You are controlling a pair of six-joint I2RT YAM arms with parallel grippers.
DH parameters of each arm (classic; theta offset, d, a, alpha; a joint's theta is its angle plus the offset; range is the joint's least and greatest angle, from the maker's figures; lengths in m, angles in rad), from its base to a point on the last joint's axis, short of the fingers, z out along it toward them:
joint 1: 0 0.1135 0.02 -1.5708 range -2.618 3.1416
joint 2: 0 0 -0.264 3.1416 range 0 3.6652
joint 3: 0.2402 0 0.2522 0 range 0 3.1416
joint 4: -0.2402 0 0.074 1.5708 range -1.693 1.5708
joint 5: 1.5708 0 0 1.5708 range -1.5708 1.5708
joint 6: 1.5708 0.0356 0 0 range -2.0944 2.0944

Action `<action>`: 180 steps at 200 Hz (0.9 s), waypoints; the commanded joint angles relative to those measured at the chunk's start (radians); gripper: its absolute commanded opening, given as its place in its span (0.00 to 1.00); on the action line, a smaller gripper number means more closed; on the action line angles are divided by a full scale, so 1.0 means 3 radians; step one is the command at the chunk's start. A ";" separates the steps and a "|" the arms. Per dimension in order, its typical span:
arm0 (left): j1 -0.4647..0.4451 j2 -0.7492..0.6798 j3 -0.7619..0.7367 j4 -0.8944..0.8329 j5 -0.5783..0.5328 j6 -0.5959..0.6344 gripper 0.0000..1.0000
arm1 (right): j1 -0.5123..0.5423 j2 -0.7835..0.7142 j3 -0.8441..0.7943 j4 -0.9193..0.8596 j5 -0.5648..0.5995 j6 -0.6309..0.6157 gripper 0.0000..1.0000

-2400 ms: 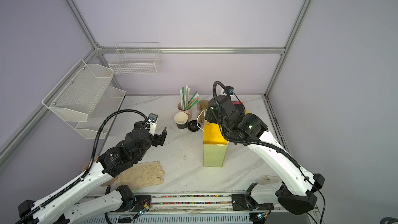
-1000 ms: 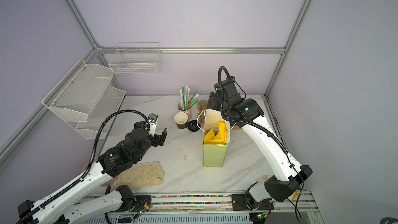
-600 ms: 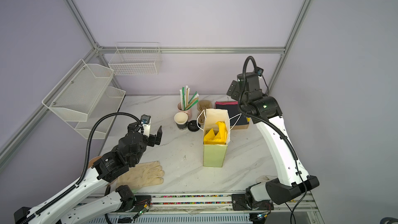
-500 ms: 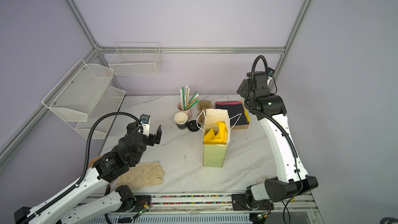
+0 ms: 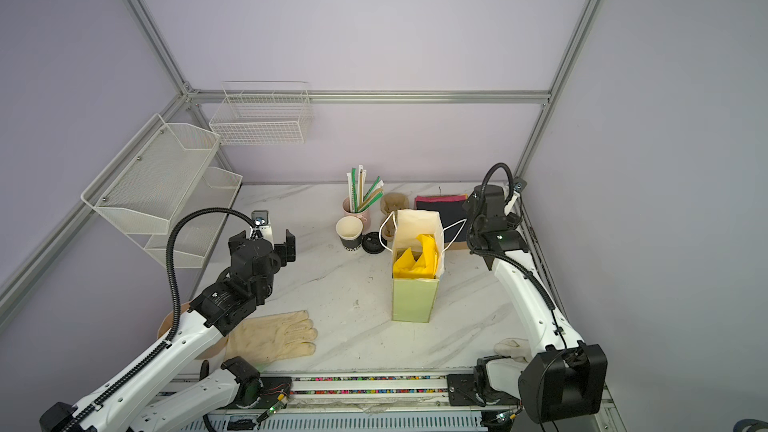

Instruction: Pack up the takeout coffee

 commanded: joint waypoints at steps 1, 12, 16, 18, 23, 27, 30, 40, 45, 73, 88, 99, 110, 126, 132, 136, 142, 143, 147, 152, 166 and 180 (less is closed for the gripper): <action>0.0236 0.0067 -0.0139 0.0162 0.0156 -0.0243 1.00 | -0.0015 0.0041 -0.0223 0.0824 0.0173 0.0034 0.98; 0.0330 0.0132 -0.0154 0.0156 0.0199 -0.0301 1.00 | -0.0016 0.0140 -0.0283 0.0870 0.0336 0.0044 0.98; 0.0358 0.0153 -0.0171 0.0179 0.0207 -0.0303 1.00 | -0.0016 0.0164 -0.0308 0.0899 0.0385 0.0044 0.97; 0.0368 0.0164 -0.0183 0.0191 0.0216 -0.0303 1.00 | -0.0015 0.0179 -0.0324 0.0922 0.0401 0.0043 0.97; 0.0406 0.0184 -0.0218 0.0243 0.0236 -0.0302 1.00 | -0.0015 0.0208 -0.0377 0.1010 0.0422 0.0022 0.97; 0.0430 0.0196 -0.0257 0.0294 0.0251 -0.0303 1.00 | -0.0017 0.0232 -0.0431 0.1110 0.0423 -0.0018 0.97; 0.0456 0.0203 -0.0280 0.0337 0.0251 -0.0302 1.00 | -0.0019 0.0249 -0.0473 0.1176 0.0423 -0.0036 0.97; 0.0504 0.0219 -0.0365 0.0448 0.0247 -0.0302 1.00 | -0.0016 0.0325 -0.0568 0.1285 0.0511 0.0031 0.97; 0.0530 0.0222 -0.0406 0.0505 0.0246 -0.0303 1.00 | -0.0017 0.0370 -0.0604 0.1344 0.0555 0.0038 0.97; 0.0806 0.0266 -0.0548 0.0657 0.0296 -0.0467 1.00 | -0.0019 0.0721 -0.0840 0.1879 0.0305 -0.0437 0.97; 0.1005 0.0389 -0.0537 0.0604 0.0326 -0.0564 1.00 | -0.0018 0.0855 -0.0970 0.2166 0.0255 -0.0509 0.97; 0.1116 0.0479 -0.0531 0.0614 0.0413 -0.0635 1.00 | -0.0020 0.0911 -0.1076 0.2443 0.0236 -0.0666 0.97; 0.1180 0.0566 -0.0528 0.0662 0.0471 -0.0680 1.00 | -0.0019 0.0959 -0.1234 0.2803 0.0164 -0.0880 0.97; 0.1220 0.0698 -0.0551 0.0818 0.0508 -0.0688 1.00 | -0.0019 0.1010 -0.1491 0.3321 0.0180 -0.1046 0.97; 0.1232 0.0747 -0.0563 0.0875 0.0510 -0.0712 1.00 | -0.0017 0.1038 -0.1587 0.3528 0.0186 -0.1107 0.97; 0.1244 0.0779 -0.0580 0.0933 0.0515 -0.0706 1.00 | -0.0015 0.1064 -0.1633 0.3652 0.0172 -0.1174 0.97; 0.1251 0.0820 -0.0610 0.1016 0.0513 -0.0667 1.00 | -0.0015 0.1093 -0.1680 0.3756 0.0132 -0.1252 0.97; 0.1251 0.0829 -0.0615 0.1042 0.0512 -0.0656 1.00 | -0.0015 0.1097 -0.1686 0.3778 0.0127 -0.1262 0.97; 0.1251 0.0862 -0.0641 0.1118 0.0515 -0.0618 1.00 | -0.0016 0.1119 -0.1711 0.3857 0.0098 -0.1307 0.97; 0.1256 0.0895 -0.0671 0.1216 0.0514 -0.0581 1.00 | -0.0018 0.1155 -0.1736 0.3942 0.0073 -0.1353 0.97; 0.1279 0.0991 -0.0767 0.1489 0.0506 -0.0513 1.00 | -0.0018 0.1259 -0.1786 0.4153 0.0027 -0.1430 0.97; 0.1328 0.1098 -0.0869 0.1783 0.0485 -0.0481 1.00 | -0.0020 0.1347 -0.1844 0.4355 -0.0107 -0.1512 0.97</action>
